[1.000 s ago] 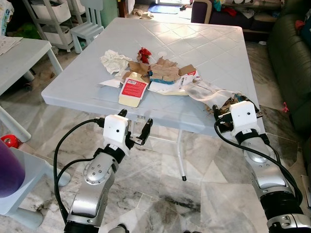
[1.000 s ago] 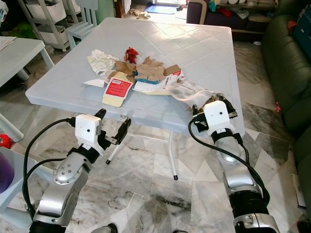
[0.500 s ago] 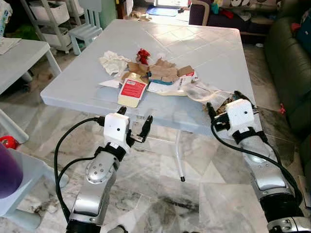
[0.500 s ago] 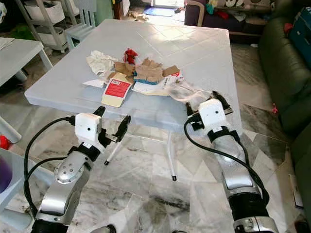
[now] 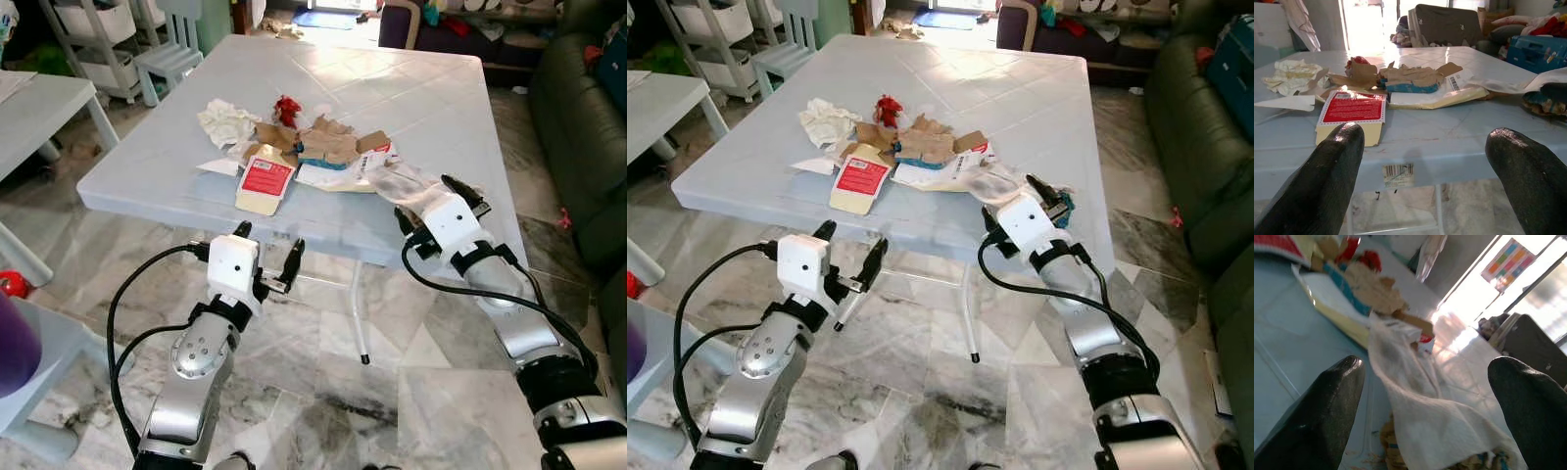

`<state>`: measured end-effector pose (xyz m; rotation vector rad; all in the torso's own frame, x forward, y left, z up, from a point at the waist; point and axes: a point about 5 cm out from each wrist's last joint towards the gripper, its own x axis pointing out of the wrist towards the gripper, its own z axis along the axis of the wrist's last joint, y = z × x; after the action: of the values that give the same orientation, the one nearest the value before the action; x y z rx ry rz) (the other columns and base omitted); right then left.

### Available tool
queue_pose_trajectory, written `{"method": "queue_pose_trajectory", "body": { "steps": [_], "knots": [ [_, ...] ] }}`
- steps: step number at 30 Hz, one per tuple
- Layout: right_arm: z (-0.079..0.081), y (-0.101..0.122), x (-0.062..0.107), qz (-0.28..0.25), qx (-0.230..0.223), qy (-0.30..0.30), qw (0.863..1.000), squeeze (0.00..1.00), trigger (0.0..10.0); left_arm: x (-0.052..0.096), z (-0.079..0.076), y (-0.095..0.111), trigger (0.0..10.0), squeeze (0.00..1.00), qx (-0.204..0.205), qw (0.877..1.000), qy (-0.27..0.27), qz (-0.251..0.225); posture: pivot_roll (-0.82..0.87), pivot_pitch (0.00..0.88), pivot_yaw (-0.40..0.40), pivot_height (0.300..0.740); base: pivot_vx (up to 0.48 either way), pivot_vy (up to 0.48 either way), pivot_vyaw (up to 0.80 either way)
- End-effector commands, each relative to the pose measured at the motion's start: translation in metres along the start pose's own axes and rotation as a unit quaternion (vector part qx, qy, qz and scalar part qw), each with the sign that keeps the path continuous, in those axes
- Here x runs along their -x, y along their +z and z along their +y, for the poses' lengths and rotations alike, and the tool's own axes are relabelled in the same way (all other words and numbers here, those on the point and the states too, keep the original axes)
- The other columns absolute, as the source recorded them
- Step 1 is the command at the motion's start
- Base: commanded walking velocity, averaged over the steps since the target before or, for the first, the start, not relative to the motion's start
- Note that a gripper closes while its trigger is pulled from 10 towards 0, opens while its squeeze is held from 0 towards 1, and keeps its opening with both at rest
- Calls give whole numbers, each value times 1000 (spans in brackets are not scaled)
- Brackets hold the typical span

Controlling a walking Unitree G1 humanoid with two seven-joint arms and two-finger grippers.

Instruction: Picking trash to rubbish bin

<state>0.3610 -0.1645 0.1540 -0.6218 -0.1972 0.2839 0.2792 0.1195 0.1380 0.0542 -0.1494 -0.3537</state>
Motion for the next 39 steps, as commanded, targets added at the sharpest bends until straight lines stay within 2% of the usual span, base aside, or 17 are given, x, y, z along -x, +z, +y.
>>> {"method": "queue_pose_trajectory", "body": {
  "steps": [1,9,10,11,12,19,39],
  "knots": [
    [2,-1,-3,4,9,6,1000,0,10000,3,0,3,10000,0,-6,1000,0,0,27,164,-59,740,0,0,0],
    [1,-15,-9,54,26,11,998,0,10000,8,2,3,10000,0,-8,1000,4,4,40,176,-59,740,0,0,0],
    [-2,-20,-10,73,29,2,997,0,2196,8,2,3,10000,0,-8,1000,4,5,40,176,-59,740,0,0,0],
    [-3,-22,-10,82,31,-2,996,0,2196,8,2,3,10000,0,-8,1000,4,5,39,180,-57,740,0,0,0],
    [-4,-23,-9,86,26,-6,996,0,0,8,2,3,10000,0,-8,1000,4,5,40,179,-58,740,0,0,0],
    [-10,-25,-10,87,8,-25,996,0,0,6,2,3,10000,0,-9,1000,4,6,37,178,-57,740,0,0,0],
    [-14,-21,-13,69,-4,-47,997,0,0,4,1,3,10000,0,-6,1000,9,5,31,175,-66,740,0,0,0]
  ]
}}
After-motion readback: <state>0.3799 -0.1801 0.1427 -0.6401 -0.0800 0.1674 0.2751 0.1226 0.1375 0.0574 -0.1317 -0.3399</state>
